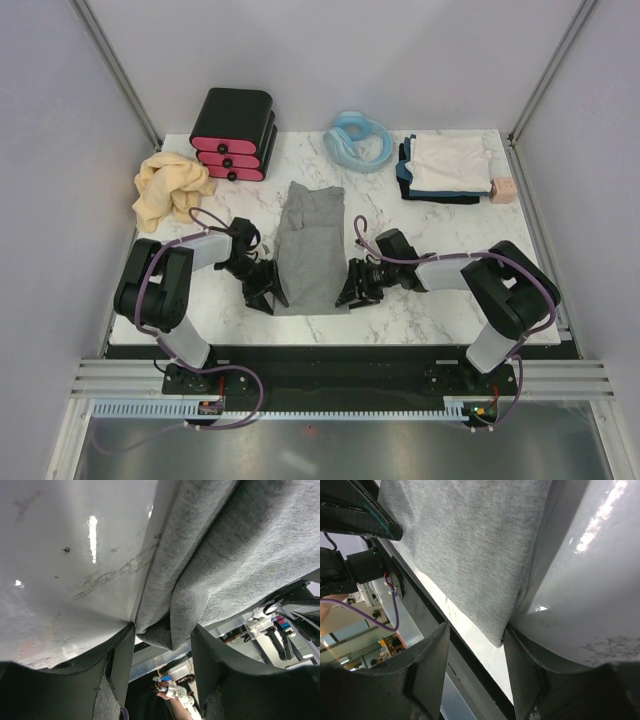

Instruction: Fold and stack the t-shirts

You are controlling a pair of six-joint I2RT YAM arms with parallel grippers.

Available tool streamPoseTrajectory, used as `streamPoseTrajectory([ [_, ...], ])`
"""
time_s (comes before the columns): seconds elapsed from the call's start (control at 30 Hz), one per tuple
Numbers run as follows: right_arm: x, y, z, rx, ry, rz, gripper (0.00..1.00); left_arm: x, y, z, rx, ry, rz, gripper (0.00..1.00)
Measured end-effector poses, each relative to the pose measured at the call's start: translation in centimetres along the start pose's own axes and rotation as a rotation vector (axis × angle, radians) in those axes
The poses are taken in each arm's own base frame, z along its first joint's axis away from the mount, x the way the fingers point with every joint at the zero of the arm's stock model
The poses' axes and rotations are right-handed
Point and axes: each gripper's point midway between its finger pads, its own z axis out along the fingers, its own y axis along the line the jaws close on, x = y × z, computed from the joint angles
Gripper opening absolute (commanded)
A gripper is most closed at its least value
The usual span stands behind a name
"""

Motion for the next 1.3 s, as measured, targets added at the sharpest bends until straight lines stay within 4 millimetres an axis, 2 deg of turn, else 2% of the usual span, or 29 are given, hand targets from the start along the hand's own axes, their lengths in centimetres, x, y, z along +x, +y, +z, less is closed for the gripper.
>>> streamPoseTrajectory([
  [0.3, 0.8, 0.9, 1.4, -0.039, 0.047, -0.002, 0.53, 0.2, 0.0, 0.1, 0.000, 0.014, -0.008, 0.56],
  [0.37, 0.8, 1.0, 1.5, -0.042, 0.053, -0.001, 0.52, 0.2, 0.0, 0.1, -0.001, 0.015, -0.008, 0.53],
  [0.4, 0.8, 1.0, 1.6, -0.044, 0.056, 0.000, 0.48, 0.2, 0.0, 0.1, -0.002, 0.016, -0.009, 0.51],
  [0.53, 1.0, 0.9, 2.0, -0.041, 0.066, 0.007, 0.39, 0.2, 0.5, 0.1, -0.025, 0.017, -0.014, 0.31],
  [0.57, 1.0, 0.8, 2.0, -0.038, 0.065, 0.008, 0.37, 0.2, 0.6, 0.2, -0.033, 0.018, -0.017, 0.21],
  [0.63, 1.0, 0.7, 2.1, -0.032, 0.067, 0.013, 0.30, 0.3, 0.8, 0.3, -0.039, 0.024, -0.021, 0.11],
  [0.67, 1.0, 0.6, 2.1, -0.027, 0.065, 0.013, 0.27, 0.3, 0.8, 0.4, -0.040, 0.027, -0.022, 0.02],
  [0.7, 1.0, 0.5, 2.1, -0.021, 0.066, 0.016, 0.17, 0.3, 0.8, 0.4, -0.037, 0.029, -0.023, 0.02],
  [0.8, 1.1, 0.1, 2.2, 0.003, 0.064, 0.020, 0.00, 0.3, 0.7, 0.4, -0.033, 0.031, -0.024, 0.02],
  [1.1, 0.9, -0.1, 2.0, 0.051, 0.052, 0.019, 0.00, 0.3, 0.7, 0.3, -0.031, 0.031, -0.007, 0.02],
  [1.3, 0.5, 0.1, 1.1, 0.102, 0.022, 0.008, 0.00, 0.0, 0.3, 0.0, -0.028, 0.018, 0.029, 0.02],
])
